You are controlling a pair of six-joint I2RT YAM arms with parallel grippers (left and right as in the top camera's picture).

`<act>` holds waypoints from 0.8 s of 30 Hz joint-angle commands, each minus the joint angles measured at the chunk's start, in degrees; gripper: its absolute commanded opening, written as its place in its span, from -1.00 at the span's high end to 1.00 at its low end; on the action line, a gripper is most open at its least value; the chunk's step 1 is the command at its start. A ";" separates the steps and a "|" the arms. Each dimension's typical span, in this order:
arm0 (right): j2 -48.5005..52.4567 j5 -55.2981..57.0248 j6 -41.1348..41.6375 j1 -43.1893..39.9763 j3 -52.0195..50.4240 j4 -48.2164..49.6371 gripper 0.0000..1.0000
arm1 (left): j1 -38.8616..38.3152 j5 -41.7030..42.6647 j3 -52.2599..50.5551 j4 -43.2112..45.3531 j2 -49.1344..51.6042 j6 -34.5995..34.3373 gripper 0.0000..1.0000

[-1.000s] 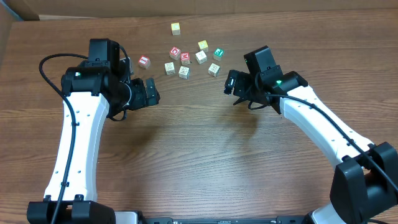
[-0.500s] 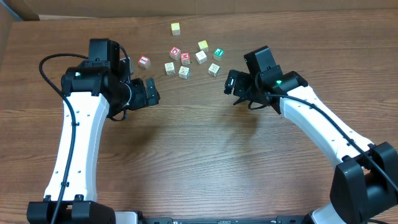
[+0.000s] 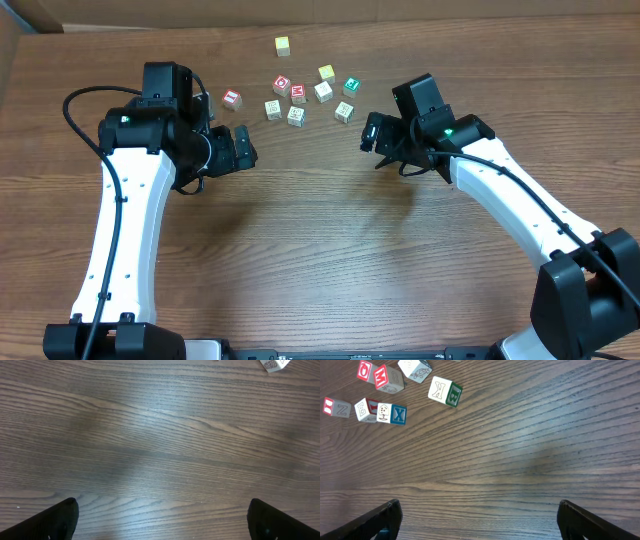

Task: Flip 5 blocks
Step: 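Raise the right arm and move its gripper toward the block cluster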

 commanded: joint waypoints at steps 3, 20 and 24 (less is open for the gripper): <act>-0.17 0.57 0.26 -0.09 1.03 0.37 -1.00 | 0.11 -0.22 1.29 0.11 0.22 0.07 -1.00; -0.20 -1.11 0.07 -1.03 5.51 1.75 0.07 | 0.11 -0.20 1.29 0.11 0.22 0.07 -1.00; 0.98 -0.28 0.26 -2.32 15.45 -5.01 0.20 | 0.11 -0.22 1.29 0.11 0.22 0.07 -1.00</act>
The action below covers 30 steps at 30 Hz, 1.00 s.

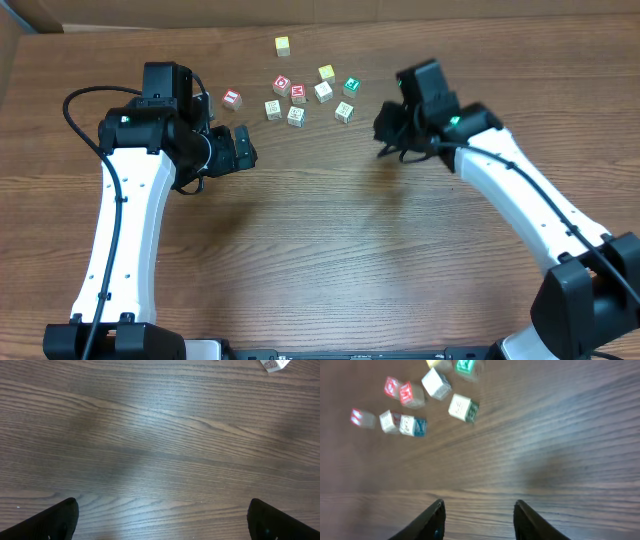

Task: Flip 5 blocks
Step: 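Raise the right arm and move its gripper toward the block cluster, then lower the right gripper onto the cream K block and grasp it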

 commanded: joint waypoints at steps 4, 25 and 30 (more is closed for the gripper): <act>5.81 3.08 0.44 -1.18 21.51 -8.02 0.23 | 0.11 -0.20 1.29 0.11 0.22 0.07 -1.00; 31.82 13.25 3.87 5.62 31.89 0.44 -0.17 | 0.11 -0.22 1.29 0.11 0.22 0.04 -0.99; 35.15 17.49 3.87 6.97 31.89 0.76 -0.18 | 0.11 -0.22 1.29 0.11 0.22 0.07 -1.00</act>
